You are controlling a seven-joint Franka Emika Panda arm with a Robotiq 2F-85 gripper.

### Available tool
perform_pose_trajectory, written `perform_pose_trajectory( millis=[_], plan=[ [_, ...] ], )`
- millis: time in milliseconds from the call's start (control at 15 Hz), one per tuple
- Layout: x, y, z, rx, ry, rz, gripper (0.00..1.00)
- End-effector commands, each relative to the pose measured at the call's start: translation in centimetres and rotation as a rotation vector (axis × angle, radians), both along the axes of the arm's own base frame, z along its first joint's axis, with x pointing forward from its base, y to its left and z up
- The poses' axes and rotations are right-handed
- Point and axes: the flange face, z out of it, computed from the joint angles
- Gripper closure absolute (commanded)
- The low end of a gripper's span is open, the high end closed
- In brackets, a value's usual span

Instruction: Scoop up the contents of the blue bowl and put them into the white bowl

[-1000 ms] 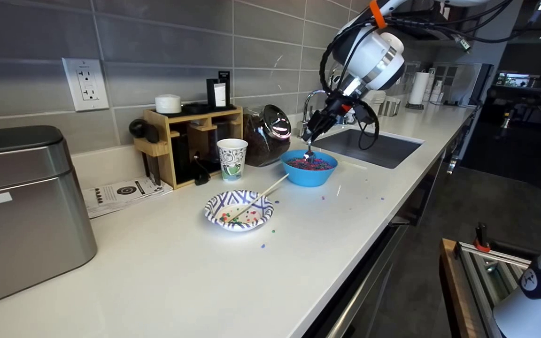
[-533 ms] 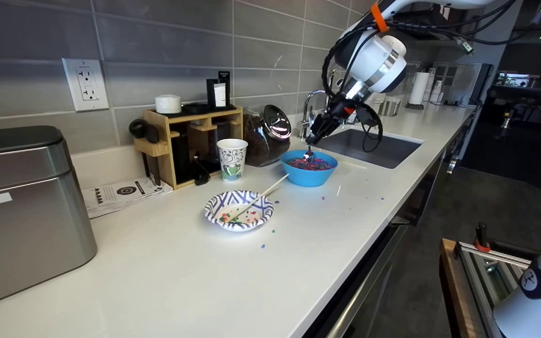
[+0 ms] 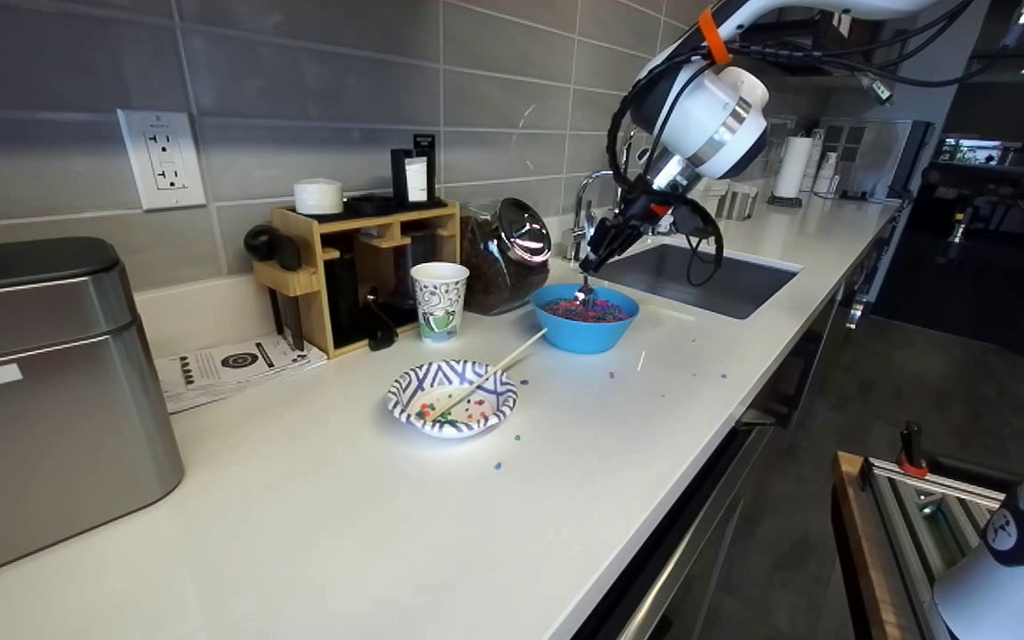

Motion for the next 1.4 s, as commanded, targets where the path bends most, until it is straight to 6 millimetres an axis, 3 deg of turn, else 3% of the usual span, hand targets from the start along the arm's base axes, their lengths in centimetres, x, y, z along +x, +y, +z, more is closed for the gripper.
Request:
perform_pose_trajectory(
  millis=[0, 133, 400, 1000, 1333],
  plan=[
    [0.04, 0.44, -0.81, -0.013, 0.007, -0.003, 0.61],
    [0.1, 0.63, -1.04, -0.009, 0.012, 0.003, 0.62],
    [0.31, 1.0, -1.2, -0.007, 0.011, 0.014, 0.76],
    [0.62, 1.25, -1.12, -0.014, -0.008, 0.035, 0.73],
    [0.67, 1.18, -0.85, -0.027, -0.029, 0.046, 0.77]
  ],
)
